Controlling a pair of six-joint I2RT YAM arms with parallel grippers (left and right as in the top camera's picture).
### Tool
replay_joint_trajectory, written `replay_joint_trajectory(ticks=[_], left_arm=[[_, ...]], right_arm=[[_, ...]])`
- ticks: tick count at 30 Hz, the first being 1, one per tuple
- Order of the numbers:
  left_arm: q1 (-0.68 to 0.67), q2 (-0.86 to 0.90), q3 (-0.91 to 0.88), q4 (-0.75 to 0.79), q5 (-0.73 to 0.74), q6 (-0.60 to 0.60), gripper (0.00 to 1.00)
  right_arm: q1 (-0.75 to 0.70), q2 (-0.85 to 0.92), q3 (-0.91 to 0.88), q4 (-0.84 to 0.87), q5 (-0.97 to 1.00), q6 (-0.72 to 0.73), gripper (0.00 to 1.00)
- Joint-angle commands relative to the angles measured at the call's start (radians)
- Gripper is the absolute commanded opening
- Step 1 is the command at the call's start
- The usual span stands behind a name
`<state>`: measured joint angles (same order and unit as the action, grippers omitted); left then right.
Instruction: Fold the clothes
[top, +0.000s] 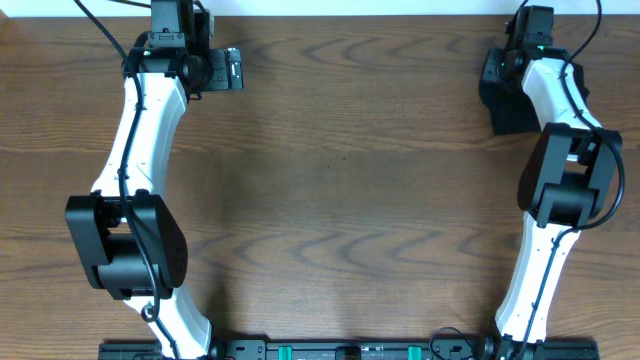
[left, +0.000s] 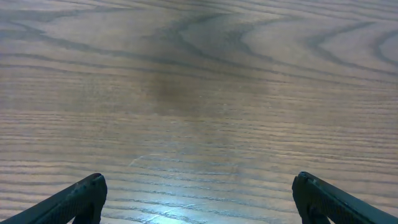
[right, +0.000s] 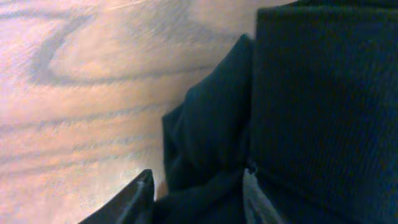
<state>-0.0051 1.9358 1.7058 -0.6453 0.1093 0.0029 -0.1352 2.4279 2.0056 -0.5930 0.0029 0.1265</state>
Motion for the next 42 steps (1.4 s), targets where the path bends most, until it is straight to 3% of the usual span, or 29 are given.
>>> replay_joint_trajectory(ticks=[1, 9, 13, 20, 32, 42], left_arm=[[-0.003, 0.006, 0.0, 0.008, 0.01, -0.004, 0.96], [-0.002, 0.006, 0.0, -0.004, 0.01, -0.005, 0.98], [-0.002, 0.006, 0.0, -0.004, 0.01, -0.005, 0.98], [-0.002, 0.006, 0.0, -0.004, 0.01, -0.005, 0.98], [-0.002, 0.006, 0.0, -0.004, 0.01, -0.005, 0.98], [-0.002, 0.006, 0.0, -0.004, 0.01, -0.005, 0.98]], right_arm=[[0.004, -0.119, 0.003, -0.027, -0.064, -0.067, 0.5], [0.02, -0.362, 0.003, -0.14, -0.077, -0.08, 0.77], [0.041, -0.471, 0.003, -0.219, -0.12, -0.078, 0.99], [0.088, -0.571, 0.003, -0.324, -0.202, 0.042, 0.99], [0.102, -0.571, 0.003, -0.44, -0.169, 0.03, 0.99], [0.101, -0.571, 0.003, -0.334, -0.148, -0.05, 0.99]])
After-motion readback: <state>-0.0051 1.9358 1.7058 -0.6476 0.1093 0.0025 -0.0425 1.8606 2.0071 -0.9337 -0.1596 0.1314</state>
